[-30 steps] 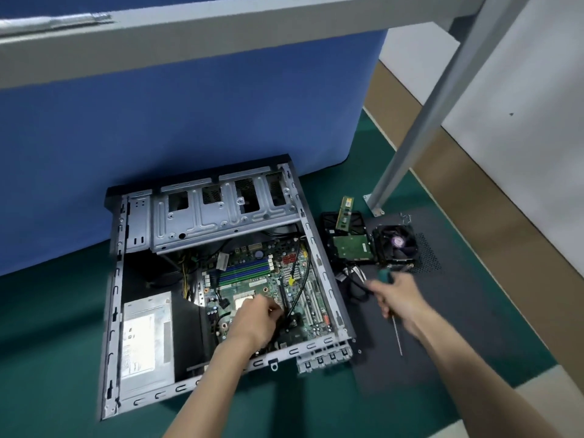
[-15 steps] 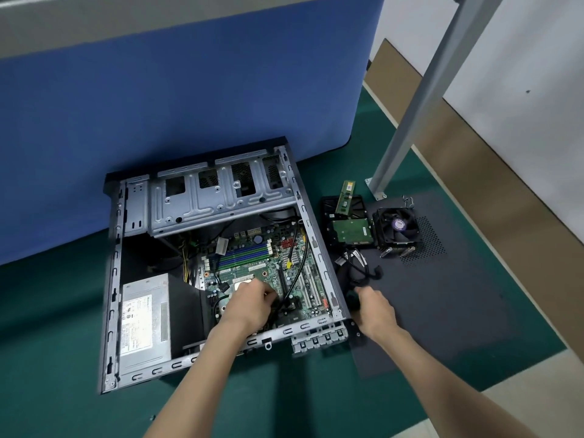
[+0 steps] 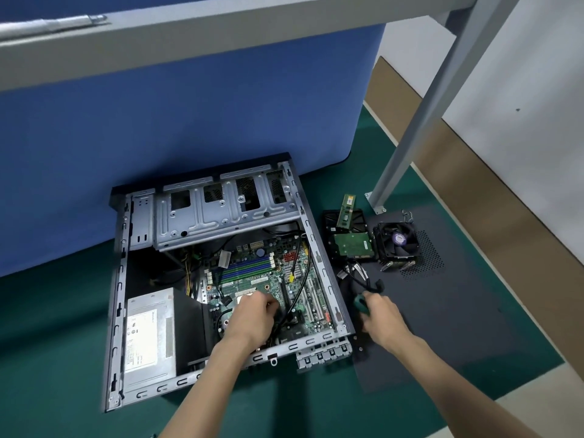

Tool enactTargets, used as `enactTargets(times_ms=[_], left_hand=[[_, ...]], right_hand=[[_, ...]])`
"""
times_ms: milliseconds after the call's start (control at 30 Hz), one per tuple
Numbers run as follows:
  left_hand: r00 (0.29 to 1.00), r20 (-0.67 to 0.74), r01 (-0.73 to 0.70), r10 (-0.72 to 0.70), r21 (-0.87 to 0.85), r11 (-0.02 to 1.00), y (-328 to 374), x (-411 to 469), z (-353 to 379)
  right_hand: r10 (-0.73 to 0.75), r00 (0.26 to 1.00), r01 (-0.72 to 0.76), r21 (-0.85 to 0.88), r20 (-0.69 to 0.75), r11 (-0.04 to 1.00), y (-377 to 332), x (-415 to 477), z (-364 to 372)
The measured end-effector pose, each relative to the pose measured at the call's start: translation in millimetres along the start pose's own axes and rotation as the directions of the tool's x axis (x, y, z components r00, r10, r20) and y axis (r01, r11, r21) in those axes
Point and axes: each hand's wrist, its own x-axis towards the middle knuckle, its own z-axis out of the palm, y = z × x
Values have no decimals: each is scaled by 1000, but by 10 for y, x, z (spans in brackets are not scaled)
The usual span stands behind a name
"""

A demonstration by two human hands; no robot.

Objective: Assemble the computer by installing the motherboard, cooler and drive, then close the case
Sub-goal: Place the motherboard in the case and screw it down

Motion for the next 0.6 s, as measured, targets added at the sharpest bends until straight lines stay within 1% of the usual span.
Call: enactTargets(times_ms=[67, 133, 167, 233, 300, 367, 467, 533, 600], left_hand=[[999, -45, -24, 20, -89, 996, 41, -19, -30], [994, -91, -79, 55, -280, 957, 126, -47, -100], [991, -107, -112, 76, -390, 914, 190, -67, -152], [984, -125, -174, 123, -581, 795, 353, -109, -281], [974, -146, -224, 172, -711, 666, 521, -128, -400], [957, -195, -285, 214, -770, 571, 643, -128, -500], [937, -293, -349, 189, -794, 499, 660, -96, -627], [926, -347, -375, 151, -791, 483, 604, -68, -691], [912, -388, -398, 130, -769, 500, 563, -52, -734]], right_hand=[[29, 999, -24, 167, -28, 986, -62, 21, -178], [46, 995, -11, 379, -83, 926, -190, 14, -428], [20, 991, 44, 457, -134, 888, -281, -1, -574], [-98, 975, 193, 550, -197, 812, -523, -54, -856], [-241, 956, 290, 648, -166, 704, -800, -117, -1058], [-346, 933, 298, 749, -97, 592, -1038, -140, -1151], [-400, 917, 238, 815, -9, 528, -1279, -69, -1176], [-400, 916, 178, 856, 36, 486, -1374, 8, -1156], [-391, 918, 124, 892, 63, 435, -1456, 71, -1106]])
